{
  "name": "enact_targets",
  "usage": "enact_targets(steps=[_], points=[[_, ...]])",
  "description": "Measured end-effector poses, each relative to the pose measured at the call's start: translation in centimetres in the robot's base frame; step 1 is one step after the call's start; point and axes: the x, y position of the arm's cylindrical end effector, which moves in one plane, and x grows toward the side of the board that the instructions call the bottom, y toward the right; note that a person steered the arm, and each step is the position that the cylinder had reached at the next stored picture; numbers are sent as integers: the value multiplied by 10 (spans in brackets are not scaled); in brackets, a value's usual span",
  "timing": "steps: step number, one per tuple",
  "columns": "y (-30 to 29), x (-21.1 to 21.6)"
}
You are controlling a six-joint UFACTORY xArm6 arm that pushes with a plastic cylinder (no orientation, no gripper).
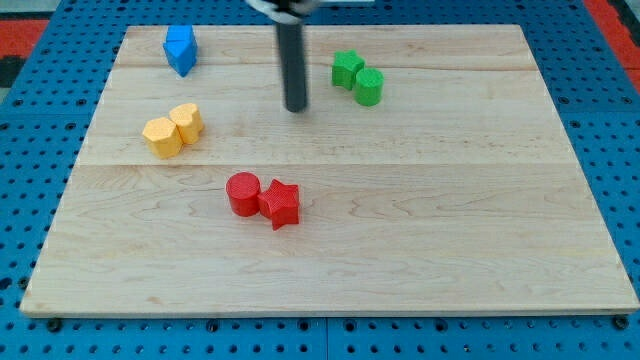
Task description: Move the heart towards the triangle
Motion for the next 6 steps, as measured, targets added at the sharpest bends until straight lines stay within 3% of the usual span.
enact_targets(steps=[1, 2, 4, 5, 6], points=[[-18, 47], [-73, 37], [-97, 4], [-99, 49], [-156, 39]])
